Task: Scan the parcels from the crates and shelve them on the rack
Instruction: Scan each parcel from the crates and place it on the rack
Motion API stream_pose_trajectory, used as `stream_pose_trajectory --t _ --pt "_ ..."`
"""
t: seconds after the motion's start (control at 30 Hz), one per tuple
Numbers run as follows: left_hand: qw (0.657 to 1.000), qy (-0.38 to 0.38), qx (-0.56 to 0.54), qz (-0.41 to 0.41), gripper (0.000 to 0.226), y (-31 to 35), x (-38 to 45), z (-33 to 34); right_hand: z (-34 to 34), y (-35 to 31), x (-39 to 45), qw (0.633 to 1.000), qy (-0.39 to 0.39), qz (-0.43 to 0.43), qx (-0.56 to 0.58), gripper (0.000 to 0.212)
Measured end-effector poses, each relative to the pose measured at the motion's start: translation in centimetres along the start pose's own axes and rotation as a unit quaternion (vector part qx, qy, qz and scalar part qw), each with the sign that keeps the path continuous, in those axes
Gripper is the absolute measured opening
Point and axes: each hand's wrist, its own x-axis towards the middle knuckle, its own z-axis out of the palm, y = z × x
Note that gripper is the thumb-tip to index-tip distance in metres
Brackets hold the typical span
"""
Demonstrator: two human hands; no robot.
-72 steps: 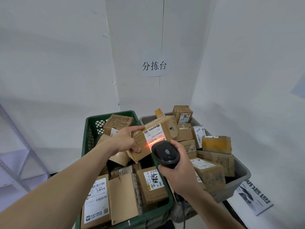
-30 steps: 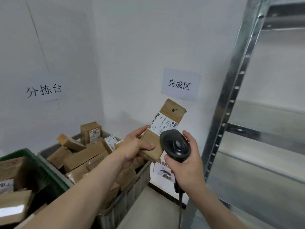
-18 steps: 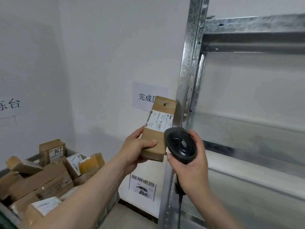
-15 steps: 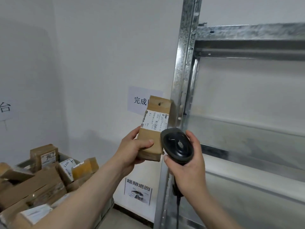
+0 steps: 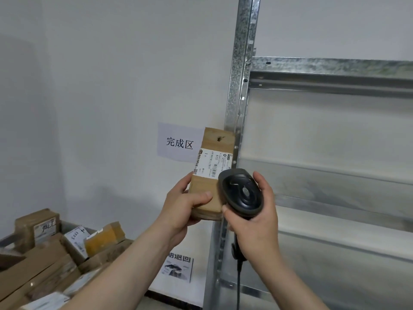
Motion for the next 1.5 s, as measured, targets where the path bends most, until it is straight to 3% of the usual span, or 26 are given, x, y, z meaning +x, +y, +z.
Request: stream_pose_trajectory --t 0.13,0.33,0.57,0.7,0.8,0.9,1.03,1.33,1.5 --pt "1.0 -0.027 0.008 0.0 0.065 0.8 -0.6 1.1 -0.6 -1.1 -0.4 1.0 0.029 0.006 -0.006 0.088" --pt "0.995 -0.089 0.037 -0.026 0.041 0.9 0.0 3.9 -3.2 -1.8 0.3 0.997 0.062 0.02 -0.036 0.087" --pt "0.982 -0.147 0.112 -0.036 0.051 -0.9 2.2 7.4 -6.6 -0.5 2.8 0.993 0.094 0.058 -0.045 0.086" --pt "0.977 -0.153 0.146 0.001 0.057 -1.8 3.9 8.9 -7.9 1.5 4.8 0.991 0.092 0.086 -0.036 0.088" --pt "0.975 -0.146 0.167 0.019 0.056 -2.5 5.7 9.6 -8.7 3.4 6.5 0.991 0.084 0.097 -0.032 0.09" --pt "0.967 -0.142 0.21 0.027 0.07 -3.1 7.7 10.5 -9.5 5.4 8.4 0.991 0.067 0.111 -0.02 0.088" --pt "0.962 -0.122 0.242 0.034 0.05 -3.6 10.1 11.5 -10.1 7.3 10.8 0.99 0.043 0.134 0.011 0.081" --pt "0.963 -0.04 0.264 0.035 0.053 -4.0 13.3 12.5 -10.4 10.3 14.9 0.99 0.009 0.132 0.055 0.077" --pt "0.96 -0.015 0.277 0.043 0.084 -4.0 14.6 13.4 -10.0 11.5 16.6 0.986 0.013 0.151 0.071 0.078"
